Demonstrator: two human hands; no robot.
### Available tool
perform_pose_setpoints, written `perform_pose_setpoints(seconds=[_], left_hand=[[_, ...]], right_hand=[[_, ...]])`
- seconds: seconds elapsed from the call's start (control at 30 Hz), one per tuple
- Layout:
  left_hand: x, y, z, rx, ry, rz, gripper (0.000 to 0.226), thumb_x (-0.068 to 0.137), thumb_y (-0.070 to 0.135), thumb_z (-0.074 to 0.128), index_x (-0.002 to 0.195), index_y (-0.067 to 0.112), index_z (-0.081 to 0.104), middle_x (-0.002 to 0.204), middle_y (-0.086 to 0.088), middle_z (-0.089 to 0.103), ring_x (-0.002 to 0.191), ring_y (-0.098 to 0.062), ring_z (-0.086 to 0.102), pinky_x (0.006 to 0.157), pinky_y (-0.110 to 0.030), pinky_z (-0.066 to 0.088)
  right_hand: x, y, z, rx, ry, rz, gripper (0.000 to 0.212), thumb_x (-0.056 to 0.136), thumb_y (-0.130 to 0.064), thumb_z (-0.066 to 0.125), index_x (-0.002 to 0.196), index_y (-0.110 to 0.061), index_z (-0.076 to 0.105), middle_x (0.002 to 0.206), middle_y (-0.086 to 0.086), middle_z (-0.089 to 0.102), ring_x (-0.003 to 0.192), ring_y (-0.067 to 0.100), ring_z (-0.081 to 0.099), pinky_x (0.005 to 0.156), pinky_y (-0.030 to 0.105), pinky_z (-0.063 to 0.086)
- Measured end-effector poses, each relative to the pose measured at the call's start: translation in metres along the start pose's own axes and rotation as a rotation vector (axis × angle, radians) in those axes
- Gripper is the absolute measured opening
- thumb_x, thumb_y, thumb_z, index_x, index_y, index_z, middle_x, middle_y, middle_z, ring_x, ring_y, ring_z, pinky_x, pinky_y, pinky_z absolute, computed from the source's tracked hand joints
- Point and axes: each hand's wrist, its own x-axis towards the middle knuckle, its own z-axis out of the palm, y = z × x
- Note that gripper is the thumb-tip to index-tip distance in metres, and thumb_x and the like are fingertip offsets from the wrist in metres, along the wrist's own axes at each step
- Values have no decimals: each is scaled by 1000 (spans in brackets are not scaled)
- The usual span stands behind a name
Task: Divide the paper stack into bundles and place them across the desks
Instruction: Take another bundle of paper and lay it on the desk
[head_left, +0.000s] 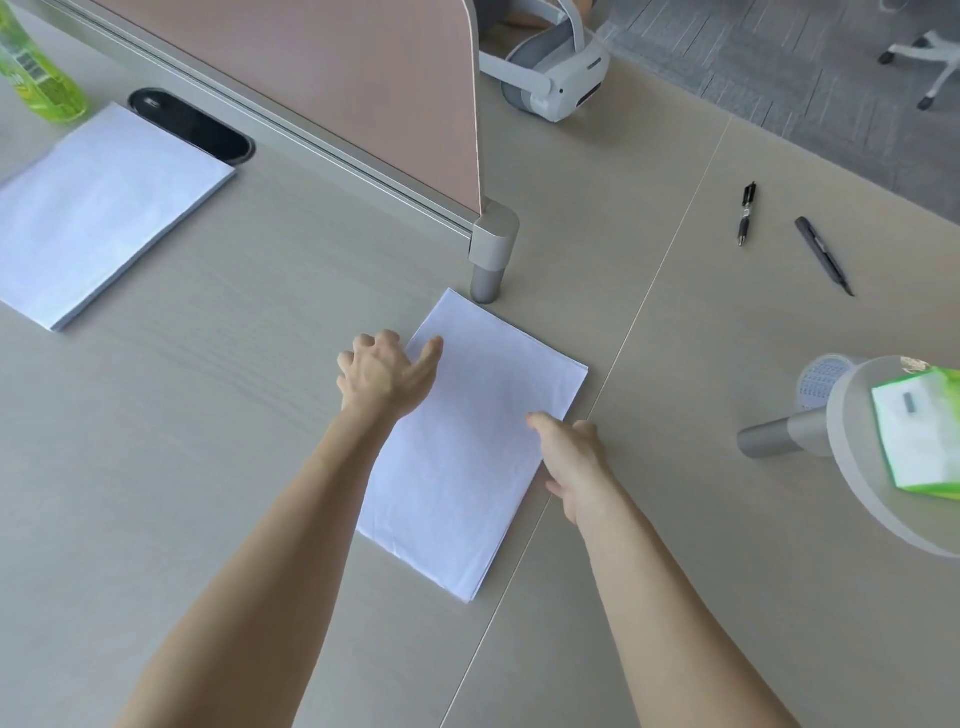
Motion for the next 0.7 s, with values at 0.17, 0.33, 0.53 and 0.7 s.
perform_pose_setpoints(seconds=[0.17, 0.33, 0.53, 0.7], left_hand=[[15, 20, 4, -67, -8, 217, 59, 92, 55, 49, 126, 7, 55, 124, -10, 62, 124, -34, 43, 100, -36, 32], [25, 39, 10, -165, -54, 176, 54, 94, 49, 51, 130, 8, 55, 128, -12, 62, 130, -32, 43, 96, -41, 46], [28, 33, 7, -167, -88, 159, 76, 85, 63, 48, 146, 19, 43, 142, -3, 54, 137, -29, 39, 105, -45, 42], [5, -13, -10, 27, -6, 10, 83, 79, 74, 35, 134, 13, 53, 132, -12, 58, 129, -35, 45, 98, -46, 44]], right_hand=[[22, -27, -13, -2, 74, -80, 55, 87, -36, 59, 133, -10, 43, 132, 6, 44, 101, 24, 52, 99, 48, 49], [29, -42, -13, 57, 21, -45, 55, 80, -34, 58, 133, -22, 49, 130, 0, 52, 101, 18, 57, 67, 33, 50], [26, -40, -19, 126, -22, -45, 49, 81, -29, 58, 129, -22, 52, 128, 0, 57, 105, 19, 60, 72, 35, 52], [-4, -6, -26, 141, 25, 21, 24, 91, -31, 59, 108, -16, 52, 95, -5, 48, 110, 25, 56, 96, 47, 53]])
